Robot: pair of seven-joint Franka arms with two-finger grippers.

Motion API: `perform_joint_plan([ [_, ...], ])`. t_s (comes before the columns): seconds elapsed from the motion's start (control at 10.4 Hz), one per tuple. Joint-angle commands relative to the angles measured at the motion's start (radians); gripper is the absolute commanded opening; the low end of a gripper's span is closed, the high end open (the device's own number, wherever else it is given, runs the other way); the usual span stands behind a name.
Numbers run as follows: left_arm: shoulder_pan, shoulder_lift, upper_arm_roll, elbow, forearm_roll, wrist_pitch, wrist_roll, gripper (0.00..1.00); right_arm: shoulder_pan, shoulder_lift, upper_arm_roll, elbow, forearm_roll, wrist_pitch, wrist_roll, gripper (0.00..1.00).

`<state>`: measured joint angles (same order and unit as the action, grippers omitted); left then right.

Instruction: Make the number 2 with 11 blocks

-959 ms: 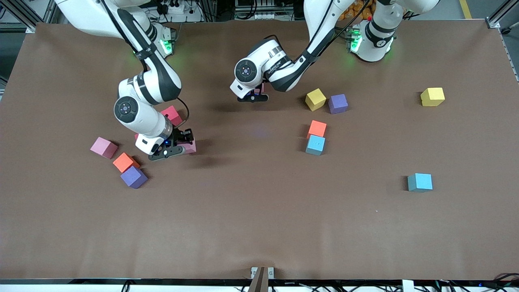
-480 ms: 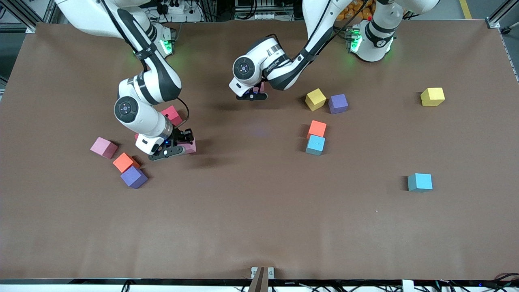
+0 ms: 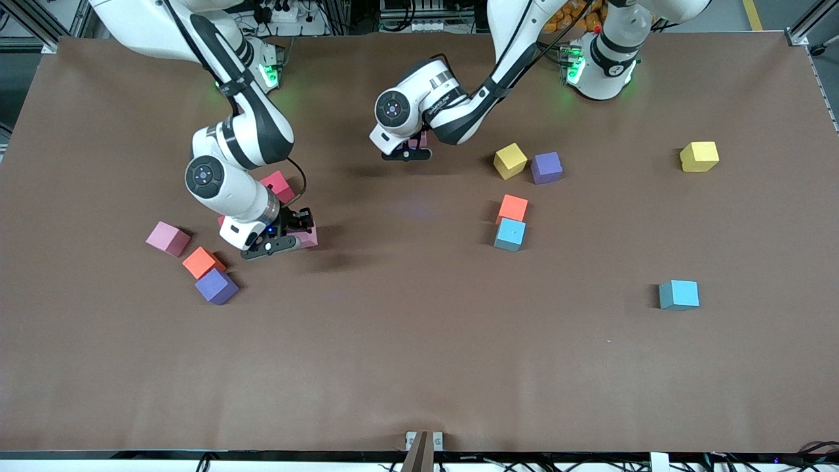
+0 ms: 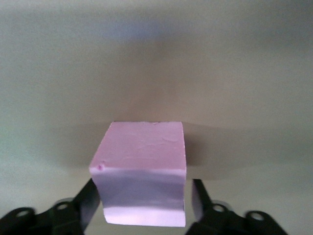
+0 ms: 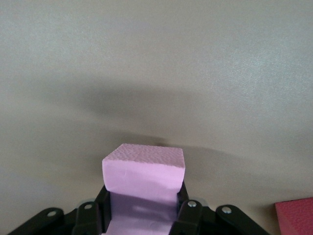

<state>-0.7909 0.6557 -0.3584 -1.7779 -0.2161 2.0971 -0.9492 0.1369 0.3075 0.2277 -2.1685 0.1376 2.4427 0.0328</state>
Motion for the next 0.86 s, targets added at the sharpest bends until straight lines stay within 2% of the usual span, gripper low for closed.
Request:
perform_joint_plan([
  [0.0, -0.01, -0.025, 0.006, 0.009, 0.021, -0.017, -0.036, 1.0, 0.009, -0.002, -0.001, -0.001, 0.011, -0.002, 0.016, 0.28],
  [0.38, 0.056, -0.152, 0.006, 0.0, 0.023, -0.125, -0.02, 1.0, 0.062, -0.01, 0.001, -0.004, 0.007, -0.005, -0.068, 0.28],
  [0.58, 0.108, -0.206, 0.009, 0.002, 0.087, -0.187, -0.016, 1.0, 0.113, -0.014, 0.001, -0.01, 0.007, -0.005, -0.308, 0.27],
  [0.67, 0.166, -0.232, 0.006, 0.0, 0.142, -0.228, 0.016, 1.0, 0.136, -0.018, 0.001, -0.017, 0.005, -0.004, -0.438, 0.27],
  [0.77, 0.23, -0.249, -0.004, 0.0, 0.149, -0.251, 0.077, 1.0, 0.17, -0.018, 0.002, -0.024, 0.005, -0.005, -0.549, 0.28],
])
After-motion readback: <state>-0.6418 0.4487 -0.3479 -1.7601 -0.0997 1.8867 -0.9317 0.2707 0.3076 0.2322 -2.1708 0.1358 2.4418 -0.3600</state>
